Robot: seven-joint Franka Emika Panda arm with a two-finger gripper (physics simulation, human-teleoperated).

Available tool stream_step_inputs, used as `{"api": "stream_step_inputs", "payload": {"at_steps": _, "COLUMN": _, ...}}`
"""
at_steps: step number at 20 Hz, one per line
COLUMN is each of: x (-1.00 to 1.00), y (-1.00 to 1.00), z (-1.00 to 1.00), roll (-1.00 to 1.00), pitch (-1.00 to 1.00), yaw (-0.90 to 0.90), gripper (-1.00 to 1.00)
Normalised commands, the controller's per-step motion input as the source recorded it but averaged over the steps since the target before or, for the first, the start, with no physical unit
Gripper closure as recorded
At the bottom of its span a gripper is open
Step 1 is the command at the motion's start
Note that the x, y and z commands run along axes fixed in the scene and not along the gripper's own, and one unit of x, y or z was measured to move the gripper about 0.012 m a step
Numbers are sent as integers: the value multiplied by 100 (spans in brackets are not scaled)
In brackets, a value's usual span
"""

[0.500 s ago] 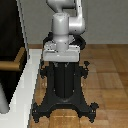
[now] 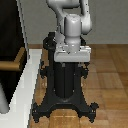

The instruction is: Open the door by pressing down and pulling on the handle.

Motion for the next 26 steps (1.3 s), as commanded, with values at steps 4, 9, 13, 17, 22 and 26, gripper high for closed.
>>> {"api": "stream_step_inputs", "payload": {"at_steps": 4, "x": 0, "y": 0, "z": 25, "roll": 0, "pitch": 0, "yaw": 0, "gripper": -100}}
{"api": "stream_step_inputs", "payload": {"at_steps": 9, "x": 0, "y": 0, "z": 80, "roll": 0, "pitch": 0, "yaw": 0, "gripper": -100}}
{"api": "stream_step_inputs", "payload": {"at_steps": 13, "x": 0, "y": 0, "z": 75, "roll": 0, "pitch": 0, "yaw": 0, "gripper": -100}}
{"api": "stream_step_inputs", "payload": {"at_steps": 17, "x": 0, "y": 0, "z": 75, "roll": 0, "pitch": 0, "yaw": 0, "gripper": -100}}
{"api": "stream_step_inputs", "payload": {"at_steps": 22, "x": 0, "y": -40, "z": 0, "roll": 0, "pitch": 0, "yaw": 0, "gripper": -100}}
{"api": "stream_step_inputs", "payload": {"at_steps": 26, "x": 0, "y": -100, "z": 0, "roll": 0, "pitch": 0, "yaw": 0, "gripper": -100}}
